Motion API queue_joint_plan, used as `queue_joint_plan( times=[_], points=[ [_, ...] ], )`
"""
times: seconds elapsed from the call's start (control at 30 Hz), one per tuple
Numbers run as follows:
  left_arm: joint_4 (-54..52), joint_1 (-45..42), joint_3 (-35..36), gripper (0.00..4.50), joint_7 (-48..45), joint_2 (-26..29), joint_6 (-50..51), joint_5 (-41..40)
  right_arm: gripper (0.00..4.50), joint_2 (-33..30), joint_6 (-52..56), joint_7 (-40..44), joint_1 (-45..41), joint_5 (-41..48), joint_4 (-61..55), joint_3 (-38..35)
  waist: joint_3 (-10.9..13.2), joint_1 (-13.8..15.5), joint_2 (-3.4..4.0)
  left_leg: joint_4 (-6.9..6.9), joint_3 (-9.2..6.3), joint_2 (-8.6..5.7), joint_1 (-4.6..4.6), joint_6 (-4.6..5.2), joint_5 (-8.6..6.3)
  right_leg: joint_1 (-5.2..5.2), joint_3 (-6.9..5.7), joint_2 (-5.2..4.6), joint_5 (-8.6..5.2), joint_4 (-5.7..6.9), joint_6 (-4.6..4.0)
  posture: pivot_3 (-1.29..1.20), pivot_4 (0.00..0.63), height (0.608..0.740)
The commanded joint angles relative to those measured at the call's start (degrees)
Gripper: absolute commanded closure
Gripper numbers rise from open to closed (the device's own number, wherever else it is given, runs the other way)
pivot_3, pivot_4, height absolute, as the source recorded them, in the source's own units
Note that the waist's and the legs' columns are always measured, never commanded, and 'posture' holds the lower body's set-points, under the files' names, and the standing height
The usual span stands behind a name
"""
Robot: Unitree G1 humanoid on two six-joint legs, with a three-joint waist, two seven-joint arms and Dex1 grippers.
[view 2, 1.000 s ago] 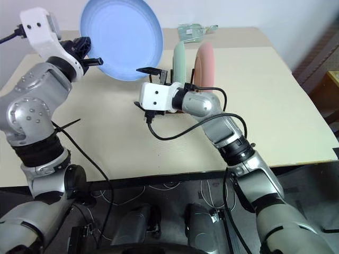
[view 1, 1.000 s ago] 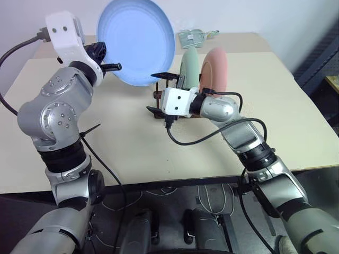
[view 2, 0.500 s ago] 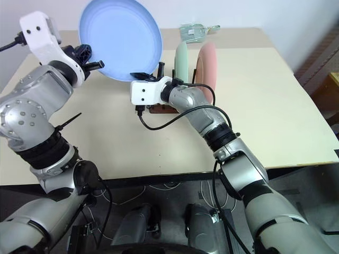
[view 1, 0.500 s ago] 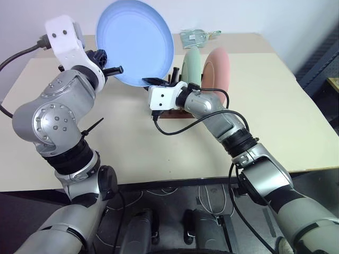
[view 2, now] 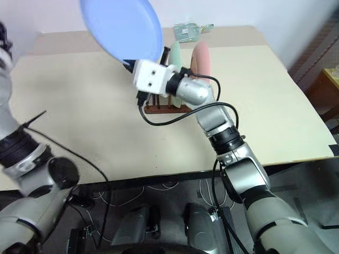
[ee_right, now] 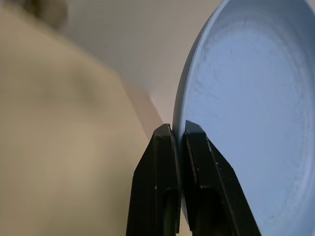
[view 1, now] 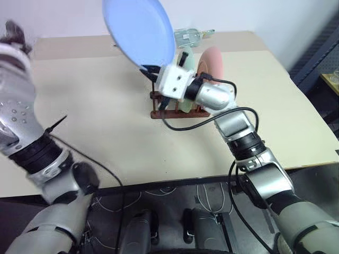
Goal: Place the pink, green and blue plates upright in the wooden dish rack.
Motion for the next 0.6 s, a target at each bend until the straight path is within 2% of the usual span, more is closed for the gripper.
queue_joint_plan(
  times=[0.03,0.13,0.23,0.33,0.43,0.6],
  points=[
    [-0.1,9.2,-11.0,1.58,-12.3,3.1,-7.5,3.1,4.50,2.9,20.3,0.0,-0.2,19.2,-12.8,-7.6,0.0,0.5,0.00,0.01,-0.01,0.00,0.00,0.00,-0.01,0.02,0.00,-0.01,0.01,-0.01,-0.01,0.00,0.150,0.740],
    [-3.0,21.5,-19.2,1.58,-24.7,4.8,-12.3,2.4,4.50,4.6,37.4,-4.4,1.2,34.5,-18.9,-13.5,0.0,1.1,-0.01,0.00,-0.05,-0.03,0.01,0.01,-0.04,0.03,0.01,-0.24,0.02,-0.03,-0.04,0.00,0.150,0.740],
    [-6.7,30.4,-23.4,1.58,-33.9,5.7,-13.2,-0.6,4.50,7.0,47.8,-12.0,1.3,45.2,-19.8,-19.1,0.0,0.8,-0.01,-0.01,0.00,-0.05,-0.06,-0.06,-0.11,-0.14,0.01,-0.37,0.03,-0.12,-0.07,0.00,0.150,0.740],
    [-9.2,34.8,-25.1,1.58,-39.3,6.0,-12.9,-3.0,4.50,7.8,52.6,-17.6,0.1,49.3,-17.8,-22.2,0.0,0.9,0.03,-0.03,0.04,-0.03,-0.33,-0.17,-0.14,-0.57,0.02,-0.40,0.09,0.02,-0.21,0.00,0.150,0.740],
    [-10.4,36.5,-26.0,1.58,-41.7,5.6,-12.8,-4.0,4.50,8.6,55.0,-22.3,-1.5,52.5,-14.5,-25.3,0.0,0.8,0.07,-0.04,0.07,-0.02,-0.31,-0.15,-0.11,-0.57,0.03,-0.40,0.09,0.07,-0.24,0.00,0.150,0.740],
    [-13.0,36.6,-25.3,1.58,-42.7,4.3,-10.0,-7.6,4.50,7.4,56.6,-24.5,-2.3,52.6,-11.0,-25.8,0.0,0.9,0.09,-0.06,0.14,-0.03,-0.32,0.04,-0.03,-0.58,0.04,-0.37,0.09,0.07,-0.23,0.00,0.150,0.740]
  ],
)
